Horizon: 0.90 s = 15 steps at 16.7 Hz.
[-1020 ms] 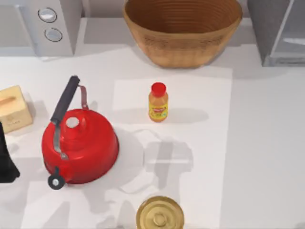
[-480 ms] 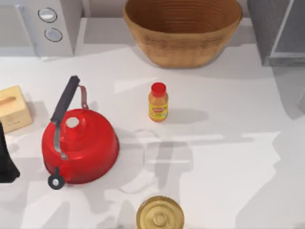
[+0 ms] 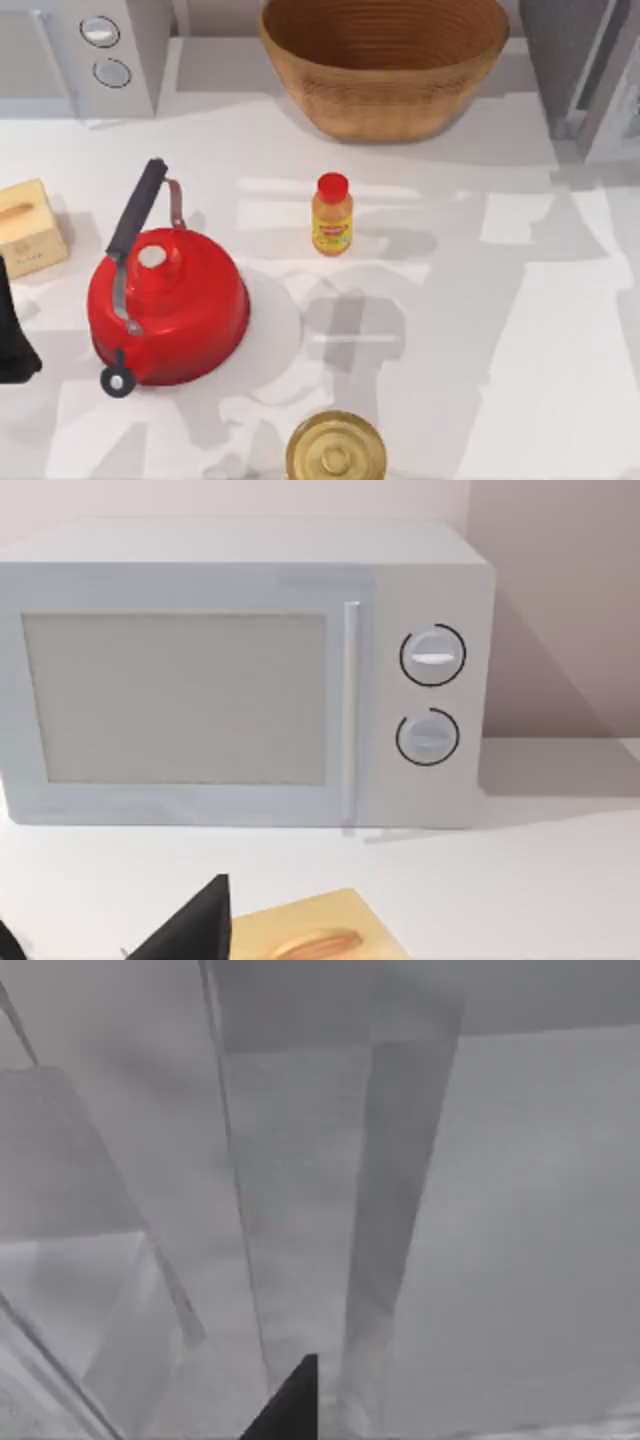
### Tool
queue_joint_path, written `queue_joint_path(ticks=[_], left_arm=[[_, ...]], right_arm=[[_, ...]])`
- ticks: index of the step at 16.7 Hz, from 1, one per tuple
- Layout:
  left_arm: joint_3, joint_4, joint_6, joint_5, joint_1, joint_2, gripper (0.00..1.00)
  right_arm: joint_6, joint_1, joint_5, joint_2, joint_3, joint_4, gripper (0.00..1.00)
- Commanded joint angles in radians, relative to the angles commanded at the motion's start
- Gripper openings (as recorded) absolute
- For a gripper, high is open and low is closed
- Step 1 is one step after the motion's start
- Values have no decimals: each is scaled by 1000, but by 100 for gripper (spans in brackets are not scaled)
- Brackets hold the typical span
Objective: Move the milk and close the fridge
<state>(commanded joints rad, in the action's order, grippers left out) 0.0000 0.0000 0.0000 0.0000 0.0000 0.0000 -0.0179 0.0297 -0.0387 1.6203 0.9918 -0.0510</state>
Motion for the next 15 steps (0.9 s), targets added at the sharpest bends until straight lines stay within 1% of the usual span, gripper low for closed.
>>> queue_joint_path(ticks=[5, 7, 9, 15], left_arm=[[0, 0, 0, 0, 0, 0, 100], [0, 0, 0, 0, 0, 0, 100], [0, 0, 0, 0, 0, 0, 100], [0, 0, 0, 0, 0, 0, 100]], right_arm=[[-1, 11, 9, 5, -3, 1, 100], [-3, 9, 9, 41, 31, 13, 100], [0, 10, 9, 112, 103, 34, 100], [1, 11, 16, 323, 404, 78, 100]])
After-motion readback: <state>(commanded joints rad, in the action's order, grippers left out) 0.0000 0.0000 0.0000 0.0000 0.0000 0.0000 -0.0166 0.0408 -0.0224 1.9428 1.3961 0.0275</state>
